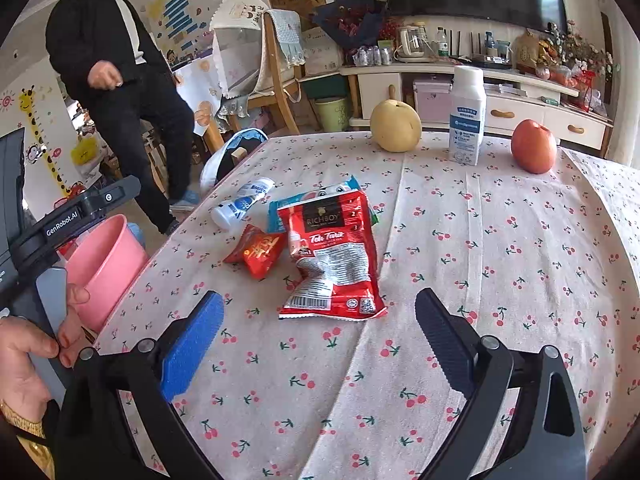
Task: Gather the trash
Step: 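Move both tools back over the table toward the remaining wrappers, then close left tool on the white bottle while right tool closes on the red Richboy packet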
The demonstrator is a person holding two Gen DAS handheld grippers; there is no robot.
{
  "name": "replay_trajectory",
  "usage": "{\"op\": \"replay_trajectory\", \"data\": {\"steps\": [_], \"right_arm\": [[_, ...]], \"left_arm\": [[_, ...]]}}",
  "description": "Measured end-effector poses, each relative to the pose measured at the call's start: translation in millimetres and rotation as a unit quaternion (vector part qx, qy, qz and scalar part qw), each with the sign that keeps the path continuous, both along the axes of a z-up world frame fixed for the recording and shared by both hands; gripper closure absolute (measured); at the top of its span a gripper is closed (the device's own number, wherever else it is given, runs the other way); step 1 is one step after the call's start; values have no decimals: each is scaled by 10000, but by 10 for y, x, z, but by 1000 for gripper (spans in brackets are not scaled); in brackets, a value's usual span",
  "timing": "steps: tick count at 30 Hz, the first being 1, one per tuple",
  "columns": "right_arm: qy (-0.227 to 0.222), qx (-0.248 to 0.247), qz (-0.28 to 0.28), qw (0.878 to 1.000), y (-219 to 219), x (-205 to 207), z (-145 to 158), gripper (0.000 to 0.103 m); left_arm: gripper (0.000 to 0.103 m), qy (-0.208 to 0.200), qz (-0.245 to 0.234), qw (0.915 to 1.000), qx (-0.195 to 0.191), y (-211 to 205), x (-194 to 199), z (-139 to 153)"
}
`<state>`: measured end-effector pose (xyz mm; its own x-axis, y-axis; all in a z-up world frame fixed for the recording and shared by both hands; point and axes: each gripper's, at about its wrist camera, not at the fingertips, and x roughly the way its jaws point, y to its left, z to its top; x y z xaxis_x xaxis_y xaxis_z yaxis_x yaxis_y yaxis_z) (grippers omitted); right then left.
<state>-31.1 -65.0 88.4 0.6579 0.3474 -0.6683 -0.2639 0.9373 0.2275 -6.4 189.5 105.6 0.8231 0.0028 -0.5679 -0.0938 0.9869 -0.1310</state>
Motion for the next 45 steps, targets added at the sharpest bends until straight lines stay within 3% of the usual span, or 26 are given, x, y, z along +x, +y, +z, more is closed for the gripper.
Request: {"op": "replay_trajectory", "data": {"steps": [8, 17, 26, 27, 30, 33, 38, 45], "right_arm": [[142, -38, 306, 9994, 10, 318, -169, 8], [412, -74, 714, 9966, 159, 633, -327, 8], [550, 10, 776, 9955, 195, 747, -439, 8], [545, 30, 798, 9953, 198, 749, -442, 10], [597, 10, 835, 9947, 220, 767, -465, 24], [608, 31, 827, 9947, 232, 777, -463, 28], [615, -56, 766, 9951, 232, 806, -482, 42], [532, -145, 774, 9955, 206, 743, -475, 49]], "left_arm": [[6, 503, -346, 9979, 205, -318, 495, -283], [6, 1010, -383, 9938, 277, -355, 995, -607], [9, 1230, -359, 9913, 306, -334, 1257, -786], [11, 1247, -360, 9910, 317, -340, 1268, -798], [31, 1322, -366, 9901, 295, -342, 1295, -825], [42, 1362, -376, 9896, 260, -347, 1308, -845], [42, 1352, -408, 9898, 204, -373, 1295, -851], [42, 1222, -459, 9914, 42, -420, 1186, -783]]}}
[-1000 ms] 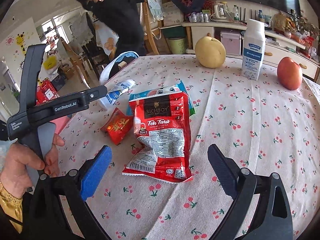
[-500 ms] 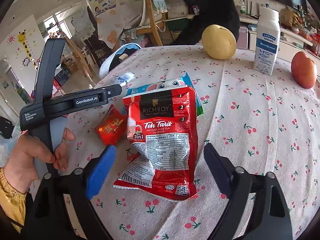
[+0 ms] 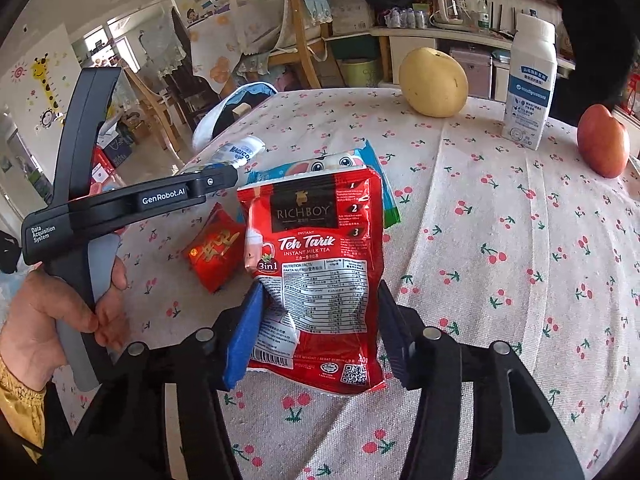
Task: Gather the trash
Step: 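Close left tool on the white bottle while right tool closes on the red Richboy packet, then carry the white bottle in left tool and Richboy packet in right tool to the bucket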
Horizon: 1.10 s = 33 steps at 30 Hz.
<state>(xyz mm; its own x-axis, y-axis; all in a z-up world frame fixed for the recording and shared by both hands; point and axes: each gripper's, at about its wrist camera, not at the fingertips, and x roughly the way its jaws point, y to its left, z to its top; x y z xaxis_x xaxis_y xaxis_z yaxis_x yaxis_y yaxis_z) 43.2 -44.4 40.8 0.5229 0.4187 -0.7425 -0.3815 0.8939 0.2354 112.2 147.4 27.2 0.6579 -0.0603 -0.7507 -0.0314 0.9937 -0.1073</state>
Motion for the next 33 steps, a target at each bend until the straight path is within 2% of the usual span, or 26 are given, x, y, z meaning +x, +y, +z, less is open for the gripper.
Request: {"op": "replay_trajectory", "data": {"steps": [5, 15, 28, 33], "right_arm": [[-58, -36, -22, 10000, -24, -68, 7, 53], [-113, 2, -175, 9998, -135, -136, 33, 57], [-284, 241, -382, 9986, -255, -229, 185, 61], [-384, 318, -410, 9979, -261, -298, 281, 62]], "left_arm": [[42, -127, 118, 9996, -233, 42, -107, 94], [42, -521, 313, 9972, -432, 99, -450, 349], [42, -890, 326, 9954, -166, 133, -815, 597], [42, -977, 610, 9928, -333, 298, -1053, 651]]}}
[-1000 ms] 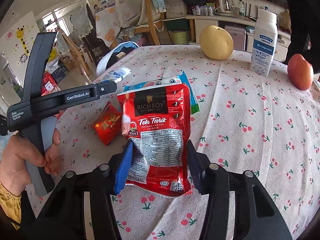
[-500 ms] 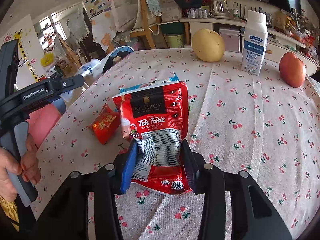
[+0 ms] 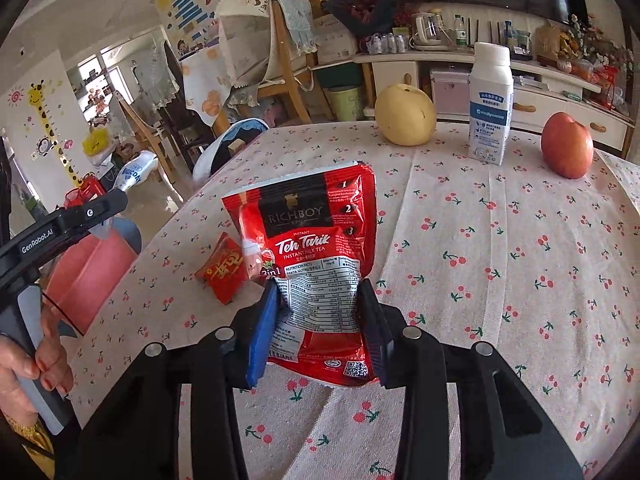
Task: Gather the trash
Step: 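Carry the white bottle in left tool and Richboy packet in right tool to the bucket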
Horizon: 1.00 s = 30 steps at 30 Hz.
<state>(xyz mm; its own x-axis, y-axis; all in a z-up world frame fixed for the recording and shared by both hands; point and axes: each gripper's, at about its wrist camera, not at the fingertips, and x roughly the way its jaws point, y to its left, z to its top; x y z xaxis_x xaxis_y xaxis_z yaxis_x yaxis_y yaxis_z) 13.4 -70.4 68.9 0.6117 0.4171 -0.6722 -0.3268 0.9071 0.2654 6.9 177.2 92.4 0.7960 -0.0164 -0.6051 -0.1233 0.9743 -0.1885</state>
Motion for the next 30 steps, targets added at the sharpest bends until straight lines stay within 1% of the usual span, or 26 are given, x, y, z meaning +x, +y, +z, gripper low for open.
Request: {"op": "replay_trajectory", "data": {"steps": [7, 11, 17, 23, 30], "right_arm": [[48, 145, -30, 9999, 18, -63, 36, 62], [126, 326, -75, 9994, 30, -85, 80, 62], [83, 437, -70, 9990, 135, -152, 217, 62], [63, 545, 123, 9984, 415, -213, 340, 62], [18, 781, 522, 9956, 947, -245, 525, 62]], "left_arm": [[42, -55, 188, 9998, 40, 122, -75, 67], [42, -86, 287, 9995, 76, 174, -77, 100], [42, -182, 628, 9977, 179, 303, -122, 172], [42, -247, 1058, 9940, 101, 522, -183, 246], [42, -293, 1610, 9865, -41, 858, -288, 340]]}}
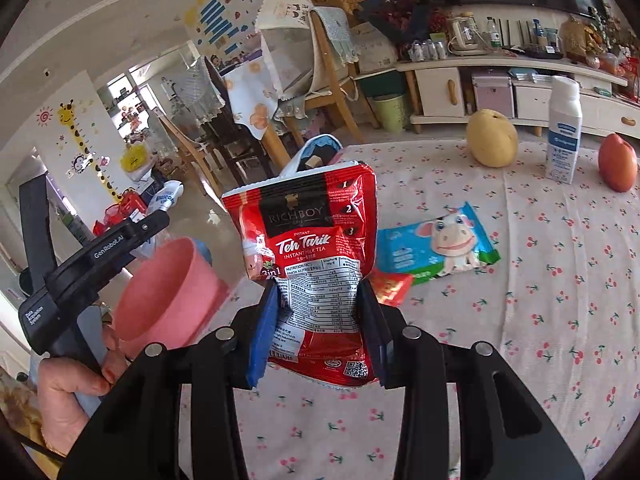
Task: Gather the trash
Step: 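Carry the white bottle in left tool and Richboy packet in right tool to the bucket, then open left tool to drop the bottle while right tool drops the Richboy packet in the bucket, then move both tools back over the table toward the red snack packet and wipes packet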
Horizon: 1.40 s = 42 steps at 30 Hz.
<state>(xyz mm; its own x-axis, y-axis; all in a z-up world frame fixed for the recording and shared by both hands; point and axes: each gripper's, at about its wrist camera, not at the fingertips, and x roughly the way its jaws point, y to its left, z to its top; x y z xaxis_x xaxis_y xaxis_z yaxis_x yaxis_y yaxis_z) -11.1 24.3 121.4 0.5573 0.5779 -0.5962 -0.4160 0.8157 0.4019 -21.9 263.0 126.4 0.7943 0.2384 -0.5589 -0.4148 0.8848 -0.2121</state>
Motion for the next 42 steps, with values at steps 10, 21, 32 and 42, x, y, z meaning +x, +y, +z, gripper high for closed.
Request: {"op": "replay_trajectory", "data": {"steps": [10, 21, 32, 42], "right_arm": [[-22, 114, 932, 9956, 1087, 62, 178, 62], [140, 18, 1689, 9855, 2067, 121, 17, 62], [247, -163, 1536, 9877, 2147, 179, -293, 20], [-194, -720, 1035, 9918, 1721, 48, -336, 10]], "left_arm": [[42, -59, 1039, 9935, -454, 823, -250, 24], [42, -104, 1813, 9769, -1131, 1546, -507, -92], [22, 70, 2061, 9712, -1193, 1654, -443, -187], [15, -60, 1916, 9790, -696, 1423, -400, -138]]}}
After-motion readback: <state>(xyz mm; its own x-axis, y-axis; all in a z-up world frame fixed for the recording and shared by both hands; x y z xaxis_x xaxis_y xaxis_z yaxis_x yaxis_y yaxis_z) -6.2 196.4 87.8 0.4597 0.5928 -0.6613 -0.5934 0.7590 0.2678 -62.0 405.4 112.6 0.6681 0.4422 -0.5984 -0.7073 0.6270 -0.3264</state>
